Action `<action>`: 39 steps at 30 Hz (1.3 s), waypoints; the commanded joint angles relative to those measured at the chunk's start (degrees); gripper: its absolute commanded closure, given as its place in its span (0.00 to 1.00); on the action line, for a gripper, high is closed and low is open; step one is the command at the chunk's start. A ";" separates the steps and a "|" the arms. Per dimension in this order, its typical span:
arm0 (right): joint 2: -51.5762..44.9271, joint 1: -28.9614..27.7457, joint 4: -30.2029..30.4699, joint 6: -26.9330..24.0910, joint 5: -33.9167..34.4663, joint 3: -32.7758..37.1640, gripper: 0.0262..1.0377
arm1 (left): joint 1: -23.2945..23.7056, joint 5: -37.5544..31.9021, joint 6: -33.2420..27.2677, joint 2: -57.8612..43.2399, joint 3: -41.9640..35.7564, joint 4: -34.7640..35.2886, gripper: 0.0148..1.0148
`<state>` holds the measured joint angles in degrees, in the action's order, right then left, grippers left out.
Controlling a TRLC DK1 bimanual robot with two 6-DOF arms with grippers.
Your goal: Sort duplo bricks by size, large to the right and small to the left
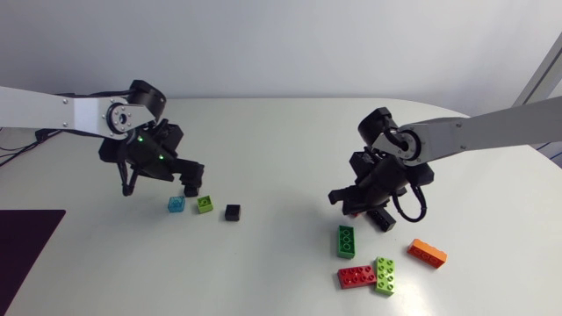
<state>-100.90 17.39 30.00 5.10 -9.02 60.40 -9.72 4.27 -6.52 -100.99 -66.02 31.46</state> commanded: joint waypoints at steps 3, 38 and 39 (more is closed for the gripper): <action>1.32 1.51 0.24 0.79 -0.21 -2.31 0.41 | -8.21 0.47 0.90 -0.44 -1.57 1.06 0.04; 7.91 2.56 2.17 2.02 0.05 -5.82 0.04 | -17.44 -2.25 0.28 -12.74 -4.56 2.29 0.63; 7.91 2.48 2.17 1.93 -0.04 -5.91 0.04 | -17.44 -2.25 0.20 -12.30 -4.12 2.20 0.64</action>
<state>-93.82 19.57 31.27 5.58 -9.02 56.34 -27.70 1.91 -6.59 -112.31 -69.56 33.82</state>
